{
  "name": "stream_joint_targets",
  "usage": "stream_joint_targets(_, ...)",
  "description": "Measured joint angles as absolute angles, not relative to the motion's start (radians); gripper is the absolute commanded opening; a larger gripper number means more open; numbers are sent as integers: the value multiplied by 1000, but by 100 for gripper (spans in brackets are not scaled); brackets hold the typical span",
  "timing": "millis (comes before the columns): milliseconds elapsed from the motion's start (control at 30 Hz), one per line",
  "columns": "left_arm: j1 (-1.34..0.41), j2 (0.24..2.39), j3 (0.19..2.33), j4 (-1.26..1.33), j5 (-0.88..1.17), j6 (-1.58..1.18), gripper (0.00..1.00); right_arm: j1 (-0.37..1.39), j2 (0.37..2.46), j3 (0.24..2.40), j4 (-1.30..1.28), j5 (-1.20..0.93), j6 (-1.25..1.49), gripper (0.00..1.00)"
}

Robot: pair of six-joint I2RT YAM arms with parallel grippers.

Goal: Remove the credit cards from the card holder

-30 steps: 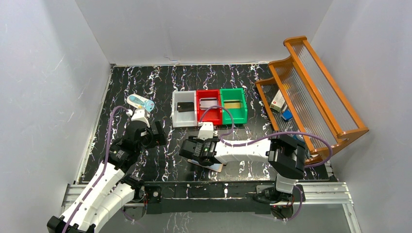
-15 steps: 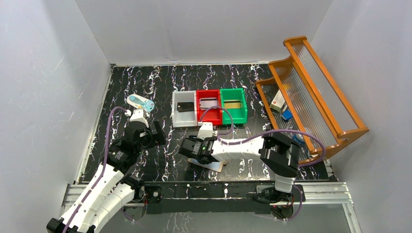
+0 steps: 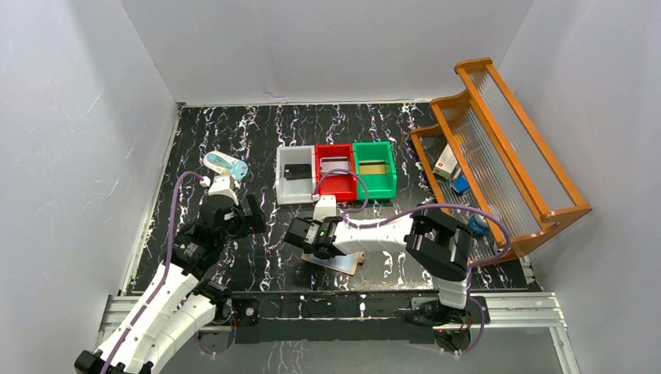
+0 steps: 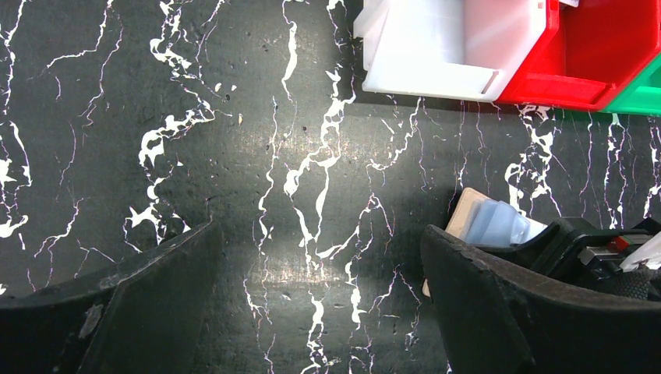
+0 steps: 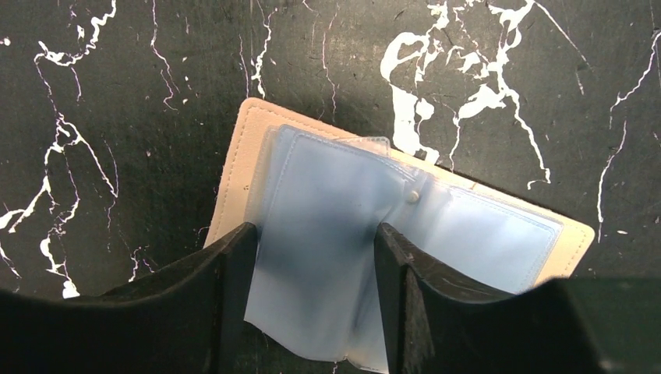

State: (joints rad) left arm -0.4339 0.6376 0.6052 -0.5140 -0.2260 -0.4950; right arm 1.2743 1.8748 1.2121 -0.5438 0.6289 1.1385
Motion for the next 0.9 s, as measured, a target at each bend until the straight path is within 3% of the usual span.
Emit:
stream_joint_targets(333, -434, 638, 605, -514, -225, -495, 98, 1261, 1788, 1084, -391, 576, 1018, 40)
stream_joint_targets(467, -434, 638, 605, -514, -225, -495, 98, 1252, 1758, 1027, -244, 487, 911, 38)
stream_joint_targets(767, -434, 638, 605, -514, -225, -495, 98, 1261, 1768, 1018, -101, 307, 741, 51)
stream_joint_targets(900, -434, 638, 605, -514, -225, -495, 98, 1264, 1774, 1041, -125, 286, 710, 61)
